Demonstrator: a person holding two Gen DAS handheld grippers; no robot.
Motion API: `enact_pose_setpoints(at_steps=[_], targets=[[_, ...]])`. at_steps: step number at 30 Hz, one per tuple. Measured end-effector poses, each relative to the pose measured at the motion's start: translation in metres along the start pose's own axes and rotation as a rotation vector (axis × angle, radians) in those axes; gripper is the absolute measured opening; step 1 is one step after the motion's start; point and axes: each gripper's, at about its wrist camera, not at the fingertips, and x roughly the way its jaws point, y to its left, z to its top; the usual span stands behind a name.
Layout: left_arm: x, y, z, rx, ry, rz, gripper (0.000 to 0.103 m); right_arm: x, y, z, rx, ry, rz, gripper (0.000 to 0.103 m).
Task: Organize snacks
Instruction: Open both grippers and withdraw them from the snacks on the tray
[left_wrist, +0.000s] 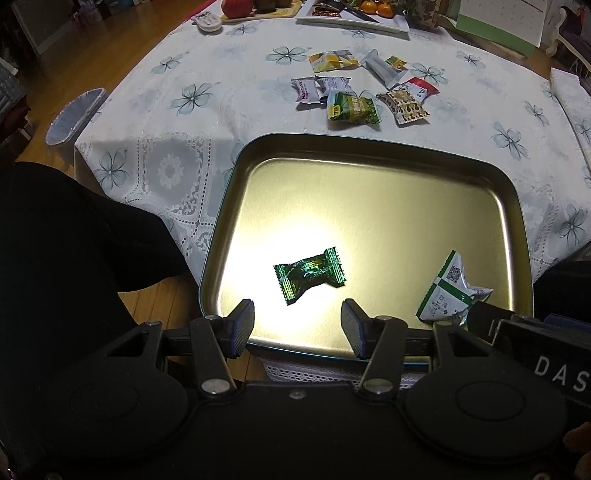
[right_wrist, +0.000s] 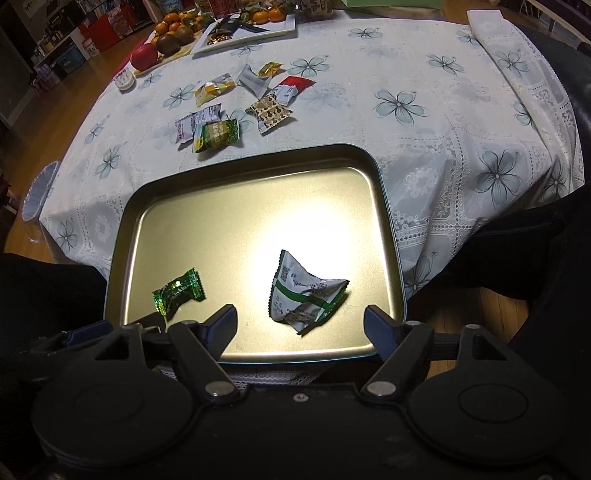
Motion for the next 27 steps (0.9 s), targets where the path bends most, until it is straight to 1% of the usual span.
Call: enact_pose_setpoints(at_steps=[3, 8, 23, 27], targets=[[0.002, 0.001, 0.0, -0.004, 0.003, 0.003, 0.063, 0.005, -0.001, 0.001, 0.003, 0.018, 0.001, 0.081], [0.007, 0.003, 0.001, -0.011, 0.019, 0.001, 0.063, 0.013, -0.003, 0.003, 0.008, 0.049, -0.003, 0.082], [0.02, 0.008, 0.006, -0.016, 0.054, 0.002, 0.063, 0.024, -0.005, 0.013, 0.018, 0.092, -0.005, 0.082], [0.023, 0.008, 0.011, -0.012, 0.069, -0.003, 0.063, 0.029, -0.002, 0.018, 0.014, 0.122, -0.009, 0.082]])
